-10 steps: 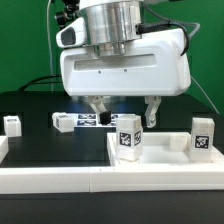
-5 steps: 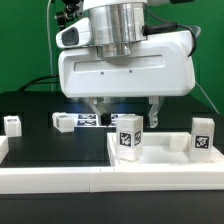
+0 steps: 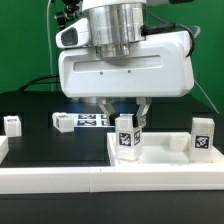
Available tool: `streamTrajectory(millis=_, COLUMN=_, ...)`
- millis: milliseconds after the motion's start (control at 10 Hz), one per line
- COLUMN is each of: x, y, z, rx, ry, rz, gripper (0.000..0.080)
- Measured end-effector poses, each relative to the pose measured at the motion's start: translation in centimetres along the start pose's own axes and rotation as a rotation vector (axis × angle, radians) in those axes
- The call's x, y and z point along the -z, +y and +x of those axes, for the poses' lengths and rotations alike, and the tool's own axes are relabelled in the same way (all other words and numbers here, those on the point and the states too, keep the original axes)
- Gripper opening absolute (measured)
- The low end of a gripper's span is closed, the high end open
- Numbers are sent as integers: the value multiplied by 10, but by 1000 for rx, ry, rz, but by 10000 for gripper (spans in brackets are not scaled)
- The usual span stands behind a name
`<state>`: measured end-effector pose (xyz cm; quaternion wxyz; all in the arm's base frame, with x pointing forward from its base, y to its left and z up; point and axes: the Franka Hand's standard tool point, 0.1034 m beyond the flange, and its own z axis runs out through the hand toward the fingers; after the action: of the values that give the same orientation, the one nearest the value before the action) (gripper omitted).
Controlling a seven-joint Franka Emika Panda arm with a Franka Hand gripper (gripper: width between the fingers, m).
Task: Assemble square table
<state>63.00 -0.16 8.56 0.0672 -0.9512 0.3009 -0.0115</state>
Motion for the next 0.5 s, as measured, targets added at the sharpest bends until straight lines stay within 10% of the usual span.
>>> streamTrajectory(millis=500, x=-1, y=3, z=0, rx=-482, ry=13, rz=8, gripper=290)
